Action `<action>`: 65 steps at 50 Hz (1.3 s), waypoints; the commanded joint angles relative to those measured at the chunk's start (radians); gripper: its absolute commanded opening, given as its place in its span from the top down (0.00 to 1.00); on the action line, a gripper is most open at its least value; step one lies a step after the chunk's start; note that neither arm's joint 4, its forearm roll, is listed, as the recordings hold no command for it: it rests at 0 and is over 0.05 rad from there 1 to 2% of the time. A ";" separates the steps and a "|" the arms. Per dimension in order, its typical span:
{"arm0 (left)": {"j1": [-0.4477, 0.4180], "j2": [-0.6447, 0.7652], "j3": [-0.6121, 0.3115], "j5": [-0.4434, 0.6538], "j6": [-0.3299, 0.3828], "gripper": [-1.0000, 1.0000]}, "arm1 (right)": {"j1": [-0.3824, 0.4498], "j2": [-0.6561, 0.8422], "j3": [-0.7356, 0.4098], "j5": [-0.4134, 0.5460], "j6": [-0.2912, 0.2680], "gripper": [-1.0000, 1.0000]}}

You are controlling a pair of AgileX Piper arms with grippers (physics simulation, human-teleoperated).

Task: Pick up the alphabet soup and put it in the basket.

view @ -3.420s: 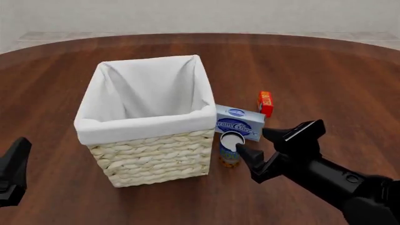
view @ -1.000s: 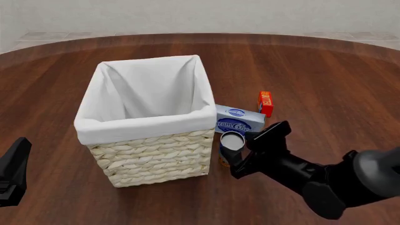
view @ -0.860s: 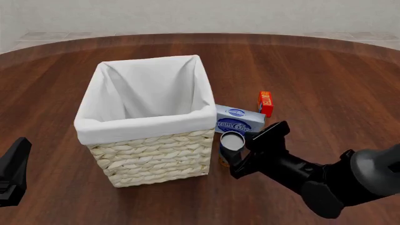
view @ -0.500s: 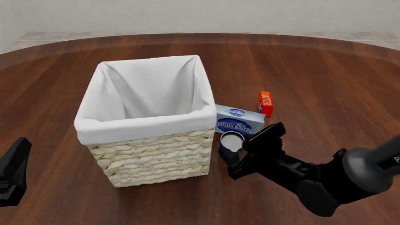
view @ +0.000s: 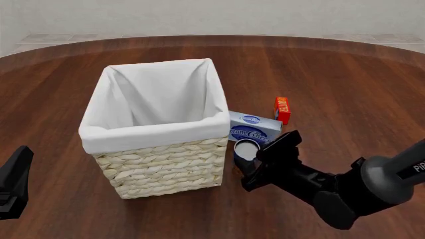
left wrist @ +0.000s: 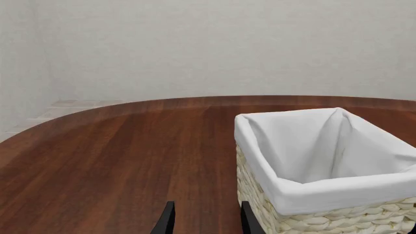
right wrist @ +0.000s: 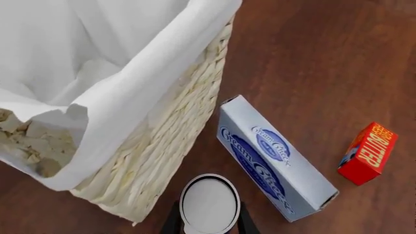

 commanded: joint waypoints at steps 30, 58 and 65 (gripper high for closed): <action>0.000 0.000 0.000 0.000 0.000 0.00 | 0.011 -0.123 0.040 0.054 -0.012 1.00; 0.000 0.000 0.000 0.000 0.000 0.00 | 0.016 -0.305 0.073 0.177 -0.031 1.00; 0.000 0.000 0.000 0.000 0.000 0.00 | 0.020 -0.380 0.077 0.236 -0.042 1.00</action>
